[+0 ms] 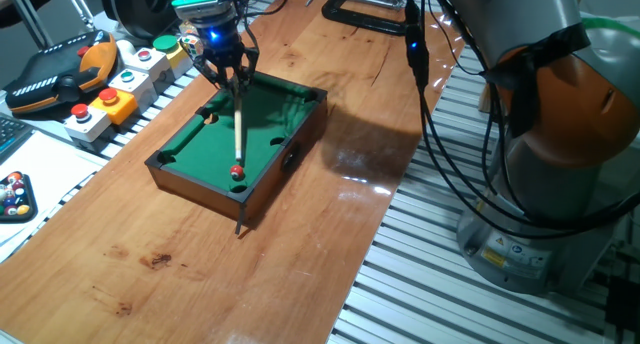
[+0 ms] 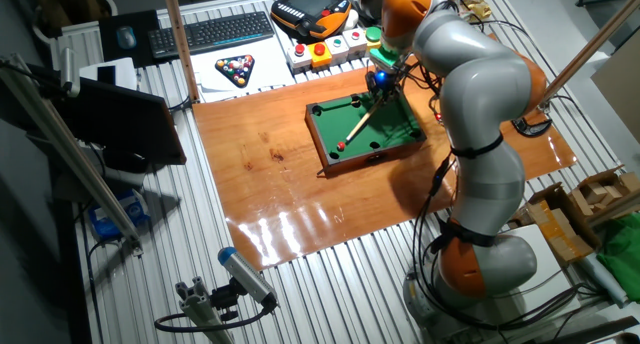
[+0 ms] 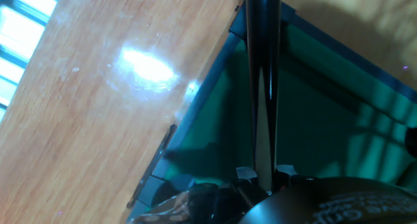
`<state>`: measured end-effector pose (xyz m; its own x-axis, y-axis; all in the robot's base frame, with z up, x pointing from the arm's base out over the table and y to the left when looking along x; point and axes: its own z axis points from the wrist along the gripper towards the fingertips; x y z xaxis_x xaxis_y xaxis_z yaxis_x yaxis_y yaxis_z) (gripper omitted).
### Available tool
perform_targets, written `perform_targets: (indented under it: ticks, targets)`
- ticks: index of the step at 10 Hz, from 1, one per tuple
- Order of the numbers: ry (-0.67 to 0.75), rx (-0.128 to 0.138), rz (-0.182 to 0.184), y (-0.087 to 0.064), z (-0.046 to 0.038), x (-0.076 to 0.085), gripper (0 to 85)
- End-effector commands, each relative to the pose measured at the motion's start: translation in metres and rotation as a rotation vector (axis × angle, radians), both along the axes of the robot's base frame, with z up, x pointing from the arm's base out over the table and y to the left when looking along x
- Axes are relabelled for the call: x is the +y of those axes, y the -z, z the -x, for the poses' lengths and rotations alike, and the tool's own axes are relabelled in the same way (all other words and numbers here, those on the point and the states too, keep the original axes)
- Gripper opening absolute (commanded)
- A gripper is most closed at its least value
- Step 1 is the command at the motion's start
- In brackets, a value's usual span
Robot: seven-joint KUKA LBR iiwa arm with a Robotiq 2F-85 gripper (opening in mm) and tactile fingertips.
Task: Hit the pool ball
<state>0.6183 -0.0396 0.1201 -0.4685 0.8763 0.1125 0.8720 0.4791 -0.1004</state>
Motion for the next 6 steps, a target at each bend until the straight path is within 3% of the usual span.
perform_targets:
  ticks: [1, 3, 5, 6]
  targets:
    - [0.001, 0.000, 0.000, 0.001, 0.0013, 0.000, 0.7]
    - [0.001, 0.000, 0.000, 0.002, 0.0032, 0.000, 0.7]
    - [0.024, -0.002, -0.004, 0.001, 0.0143, 0.011, 0.7]
    - [0.039, 0.002, -0.007, -0.001, 0.0152, 0.016, 0.7]
